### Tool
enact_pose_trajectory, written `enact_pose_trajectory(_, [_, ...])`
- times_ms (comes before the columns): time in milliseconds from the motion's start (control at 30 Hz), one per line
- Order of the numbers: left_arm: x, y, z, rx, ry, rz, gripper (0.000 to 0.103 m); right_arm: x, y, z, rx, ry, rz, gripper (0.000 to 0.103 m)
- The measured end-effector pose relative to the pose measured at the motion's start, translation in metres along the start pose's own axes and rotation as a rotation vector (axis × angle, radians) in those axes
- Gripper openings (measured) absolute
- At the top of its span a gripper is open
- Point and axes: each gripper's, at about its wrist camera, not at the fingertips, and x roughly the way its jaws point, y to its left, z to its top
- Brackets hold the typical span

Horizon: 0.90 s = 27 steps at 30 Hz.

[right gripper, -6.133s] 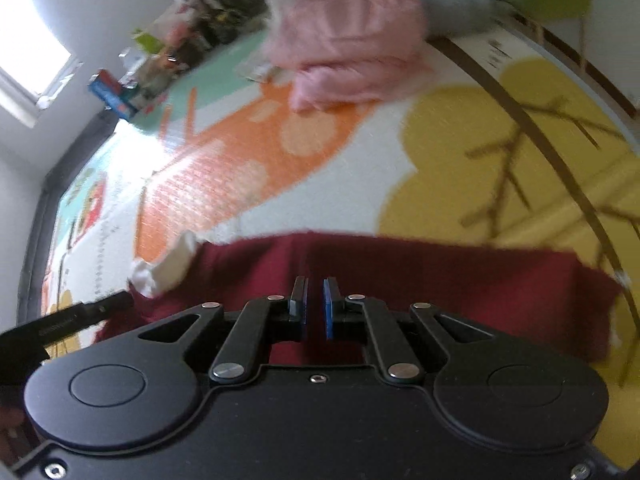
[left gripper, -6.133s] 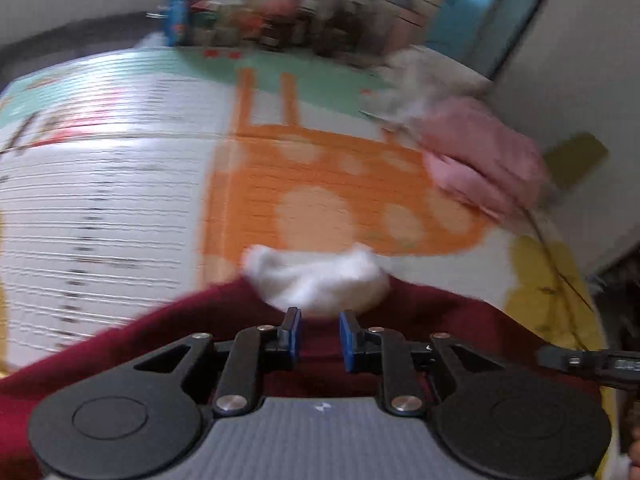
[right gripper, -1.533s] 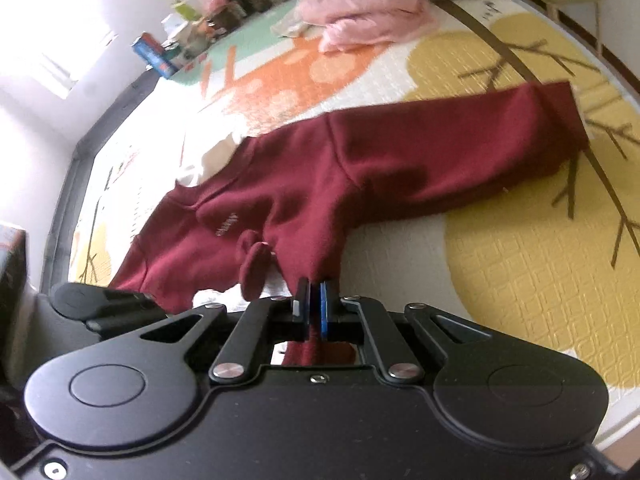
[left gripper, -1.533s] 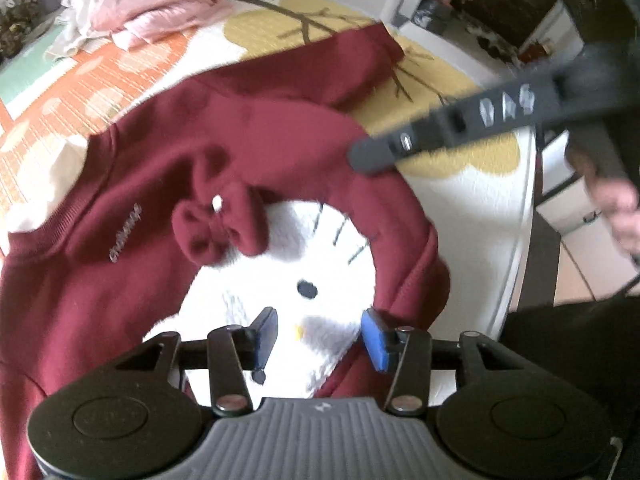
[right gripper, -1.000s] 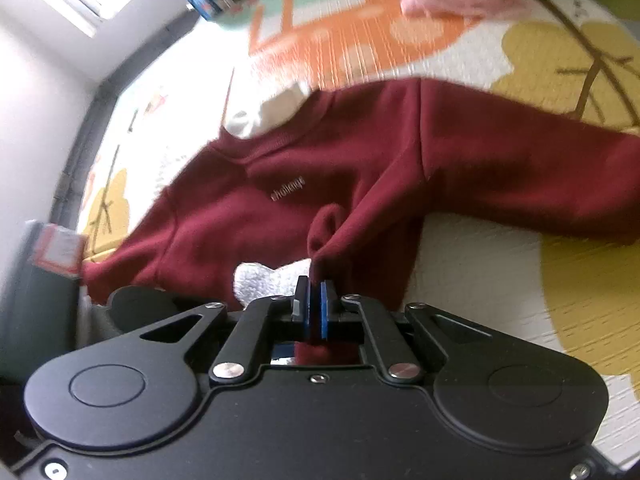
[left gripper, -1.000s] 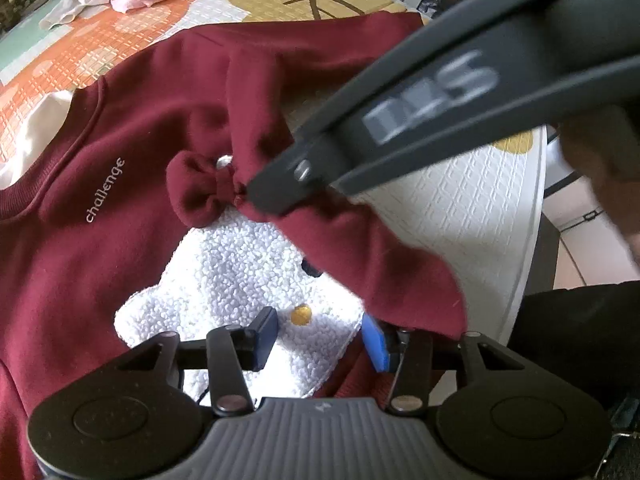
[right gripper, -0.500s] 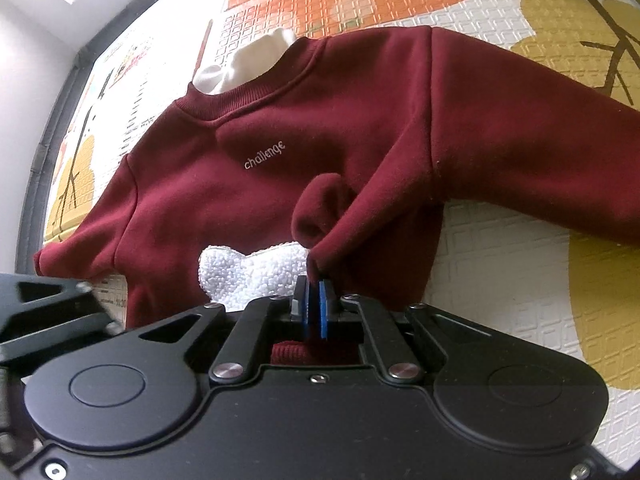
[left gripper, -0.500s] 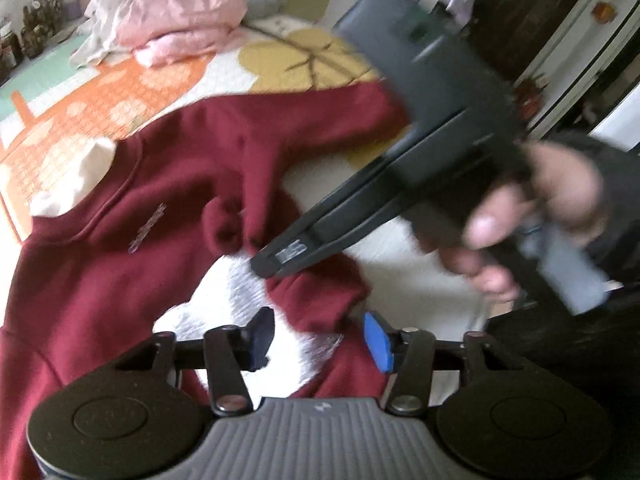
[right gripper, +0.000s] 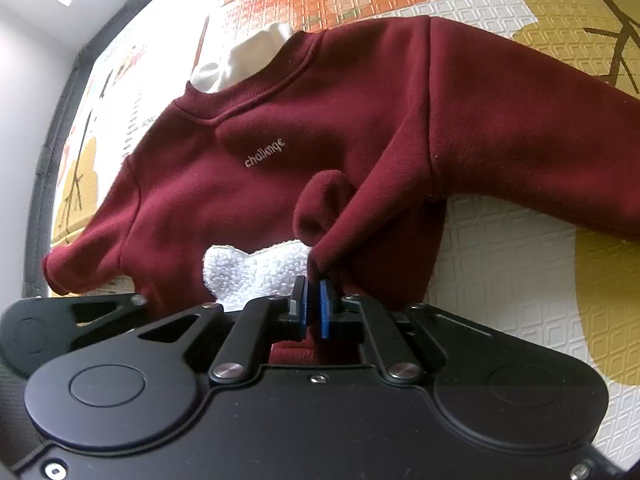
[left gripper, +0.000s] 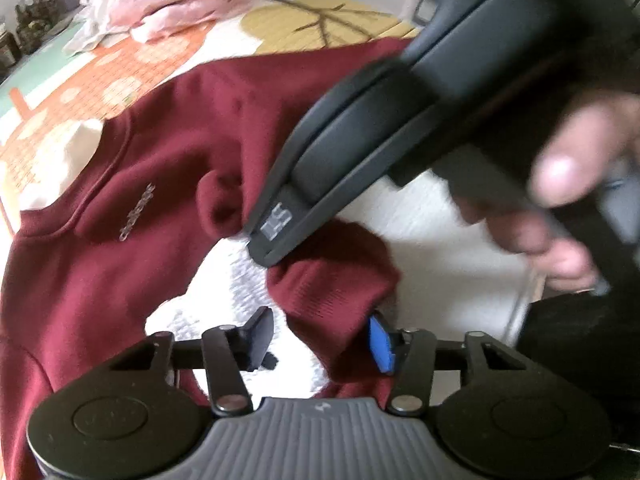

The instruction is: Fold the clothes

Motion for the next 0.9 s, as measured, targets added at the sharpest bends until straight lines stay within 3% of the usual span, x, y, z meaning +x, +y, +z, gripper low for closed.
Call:
enact_pose_trajectory(67, [0.0, 0.003, -0.002, -0.016, -0.01, -0.017, 0.035, -0.007, 0.0, -0.002, -0.002, -0.019, 0.003, 0.009])
enact_pose_trajectory(167, [0.0, 0.007, -0.005, -0.027, -0.022, -0.002, 0.022, -0.023, 0.001, -0.008, -0.022, -0.058, 0.009, 0.017])
enact_pose_trajectory(367, [-0.006, 0.012, -0.007, -0.062, -0.053, -0.022, 0.02, -0.054, -0.013, -0.032, 0.007, -0.114, -0.019, 0.021])
enact_pose_trajectory(500, [-0.007, 0.012, -0.006, -0.065, -0.058, -0.035, 0.02, -0.064, -0.034, -0.045, 0.071, -0.092, 0.017, 0.022])
enact_pose_trajectory(900, [-0.001, 0.012, -0.006, -0.059, -0.053, -0.036, 0.02, -0.041, -0.041, -0.047, 0.151, -0.056, 0.051, 0.031])
